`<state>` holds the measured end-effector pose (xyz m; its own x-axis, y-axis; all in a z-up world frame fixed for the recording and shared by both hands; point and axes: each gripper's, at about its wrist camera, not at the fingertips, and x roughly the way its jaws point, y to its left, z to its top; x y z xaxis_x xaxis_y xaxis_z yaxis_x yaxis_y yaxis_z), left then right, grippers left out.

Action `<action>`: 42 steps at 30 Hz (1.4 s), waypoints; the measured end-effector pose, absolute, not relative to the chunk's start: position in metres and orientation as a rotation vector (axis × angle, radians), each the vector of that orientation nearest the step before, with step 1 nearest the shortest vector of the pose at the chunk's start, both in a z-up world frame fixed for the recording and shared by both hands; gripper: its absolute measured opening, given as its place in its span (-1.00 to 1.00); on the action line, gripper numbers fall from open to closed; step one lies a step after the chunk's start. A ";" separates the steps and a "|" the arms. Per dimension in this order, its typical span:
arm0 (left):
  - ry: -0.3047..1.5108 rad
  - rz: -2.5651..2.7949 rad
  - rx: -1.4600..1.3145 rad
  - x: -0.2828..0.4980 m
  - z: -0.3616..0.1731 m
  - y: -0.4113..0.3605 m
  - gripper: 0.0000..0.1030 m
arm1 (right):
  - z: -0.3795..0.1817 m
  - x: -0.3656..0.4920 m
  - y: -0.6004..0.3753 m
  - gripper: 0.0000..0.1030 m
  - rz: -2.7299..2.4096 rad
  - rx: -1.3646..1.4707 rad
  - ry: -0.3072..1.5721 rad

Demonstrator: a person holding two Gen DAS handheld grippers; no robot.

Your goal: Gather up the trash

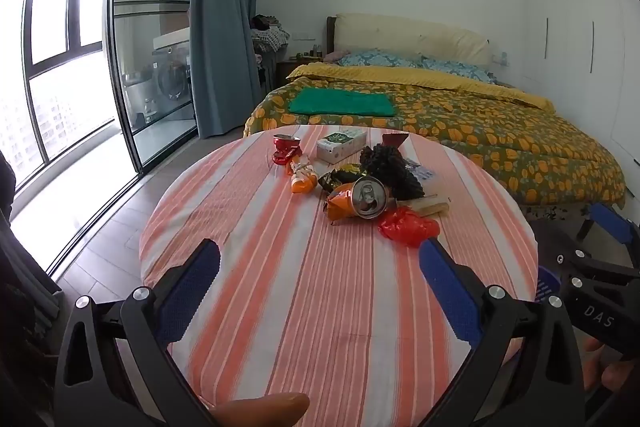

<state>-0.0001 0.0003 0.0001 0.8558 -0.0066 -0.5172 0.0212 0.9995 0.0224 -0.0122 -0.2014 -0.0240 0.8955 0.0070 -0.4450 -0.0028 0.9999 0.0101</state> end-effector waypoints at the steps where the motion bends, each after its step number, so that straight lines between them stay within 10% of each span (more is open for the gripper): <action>1: 0.542 -0.015 0.030 -0.001 0.000 0.000 0.92 | -0.024 -0.012 -0.201 0.91 0.005 0.009 0.462; 42: 0.563 -0.015 0.026 0.002 -0.006 -0.001 0.92 | -0.027 -0.011 -0.206 0.91 0.001 0.010 0.466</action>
<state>0.0018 -0.0013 -0.0056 0.8456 -0.0067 -0.5338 0.0209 0.9996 0.0206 -0.0110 -0.2063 -0.0267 0.8932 0.0031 -0.4497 0.0015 1.0000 0.0098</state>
